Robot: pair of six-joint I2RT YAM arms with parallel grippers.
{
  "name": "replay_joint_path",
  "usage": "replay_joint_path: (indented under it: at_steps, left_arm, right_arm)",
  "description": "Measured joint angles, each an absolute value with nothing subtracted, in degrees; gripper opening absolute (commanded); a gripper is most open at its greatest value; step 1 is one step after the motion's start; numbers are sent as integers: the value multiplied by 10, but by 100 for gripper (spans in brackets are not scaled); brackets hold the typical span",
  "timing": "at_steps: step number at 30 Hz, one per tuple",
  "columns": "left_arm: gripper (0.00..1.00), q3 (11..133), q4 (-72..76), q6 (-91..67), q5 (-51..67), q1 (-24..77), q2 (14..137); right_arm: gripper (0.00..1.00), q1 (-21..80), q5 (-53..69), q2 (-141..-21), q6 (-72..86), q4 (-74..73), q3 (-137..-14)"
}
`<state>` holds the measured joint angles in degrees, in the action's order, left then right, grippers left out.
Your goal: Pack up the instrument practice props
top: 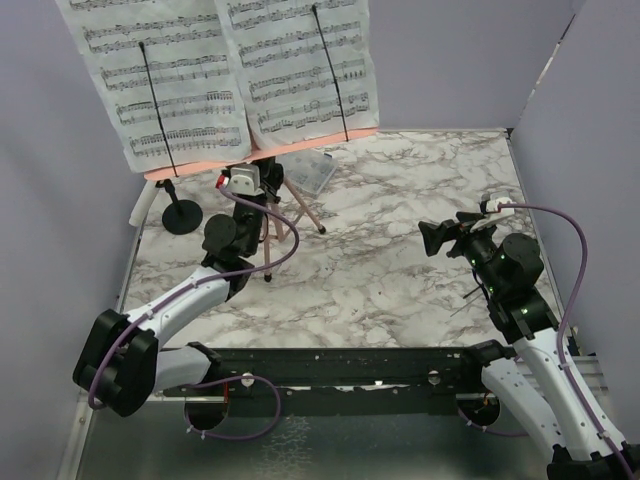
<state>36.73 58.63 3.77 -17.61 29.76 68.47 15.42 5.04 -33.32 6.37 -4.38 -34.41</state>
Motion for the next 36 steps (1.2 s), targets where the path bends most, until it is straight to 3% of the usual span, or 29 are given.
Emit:
replay_joint_path:
  at_steps: [8, 22, 36]
  left_arm:
    - [0, 400, 578, 23, -156, 366, 722]
    - [0, 540, 632, 16, -149, 494, 901]
    - [0, 653, 648, 15, -140, 523, 1016]
  right_arm:
    - [100, 154, 50, -329, 64, -44, -344]
    - [100, 154, 40, -291, 53, -67, -348]
    - [100, 154, 18, -250, 44, -110, -364]
